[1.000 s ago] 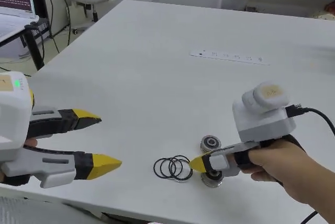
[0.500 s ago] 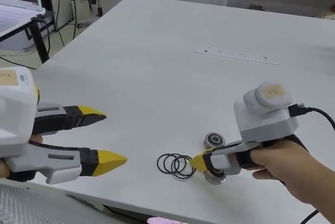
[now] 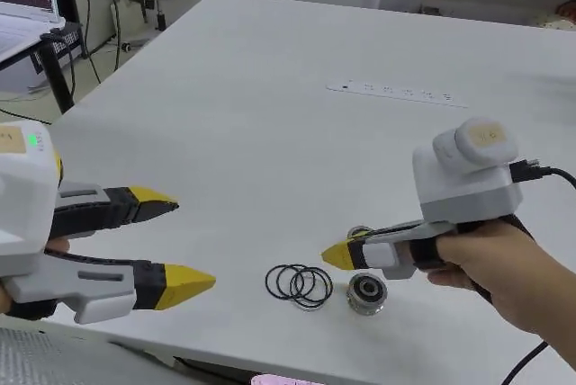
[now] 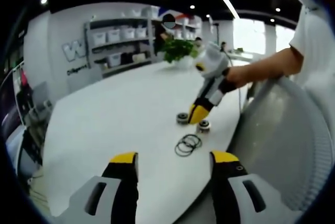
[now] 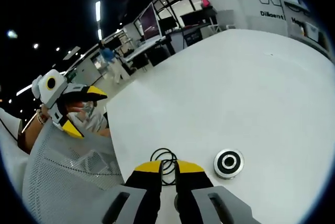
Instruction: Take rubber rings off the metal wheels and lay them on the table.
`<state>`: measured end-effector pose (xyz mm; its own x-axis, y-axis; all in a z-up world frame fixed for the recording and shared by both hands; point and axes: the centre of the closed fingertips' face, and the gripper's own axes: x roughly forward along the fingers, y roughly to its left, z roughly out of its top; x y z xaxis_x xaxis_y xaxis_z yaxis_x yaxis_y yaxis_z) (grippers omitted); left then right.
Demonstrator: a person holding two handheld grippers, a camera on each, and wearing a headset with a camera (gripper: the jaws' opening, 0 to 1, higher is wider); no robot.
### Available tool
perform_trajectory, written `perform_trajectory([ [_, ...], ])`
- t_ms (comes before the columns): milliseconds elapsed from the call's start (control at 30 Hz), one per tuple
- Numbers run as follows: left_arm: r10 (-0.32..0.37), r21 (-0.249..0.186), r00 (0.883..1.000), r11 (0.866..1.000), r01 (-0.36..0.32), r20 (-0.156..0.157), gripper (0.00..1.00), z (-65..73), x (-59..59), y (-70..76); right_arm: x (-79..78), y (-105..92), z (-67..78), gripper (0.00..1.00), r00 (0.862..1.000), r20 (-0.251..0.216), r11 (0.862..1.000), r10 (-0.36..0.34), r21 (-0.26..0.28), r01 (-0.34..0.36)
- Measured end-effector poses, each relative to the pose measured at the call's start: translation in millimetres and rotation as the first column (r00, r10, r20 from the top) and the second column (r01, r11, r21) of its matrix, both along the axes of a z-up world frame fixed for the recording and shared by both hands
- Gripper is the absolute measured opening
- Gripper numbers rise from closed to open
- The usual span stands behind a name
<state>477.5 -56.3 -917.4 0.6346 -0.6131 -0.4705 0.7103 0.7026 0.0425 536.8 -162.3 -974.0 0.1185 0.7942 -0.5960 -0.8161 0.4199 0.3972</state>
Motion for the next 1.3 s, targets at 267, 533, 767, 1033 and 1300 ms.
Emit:
perform_trajectory([
  [267, -0.005, -0.004, 1.000, 1.000, 0.005, 0.002, 0.61, 2.1, 1.9, 0.7, -2.4, 1.5, 41.8, 0.17, 0.998, 0.053, 0.996, 0.014, 0.091, -0.019],
  [533, -0.010, -0.003, 1.000, 1.000, 0.010, -0.011, 0.67, 1.4, 3.0, 5.3, -9.0, -22.8, 73.4, 0.44, 0.975, 0.219, 0.995, 0.044, 0.082, -0.063],
  [767, -0.017, -0.005, 1.000, 1.000, 0.017, -0.022, 0.68, 1.3, 2.4, 5.7, -10.6, -44.6, 95.5, 0.60, 0.951, 0.309, 0.994, 0.012, 0.102, -0.046],
  [1033, -0.019, -0.017, 0.999, 1.000, 0.018, -0.034, 0.76, 0.8, -1.8, 4.4, -10.7, -89.9, 102.2, 0.81, 0.938, 0.341, 0.990, -0.070, 0.136, 0.024],
  [1300, 0.002, -0.043, 0.999, 0.999, -0.004, -0.040, 0.79, 3.5, -3.4, 7.6, -16.5, -130.7, 72.9, 0.91, 0.928, 0.327, 0.983, -0.181, 0.101, 0.156],
])
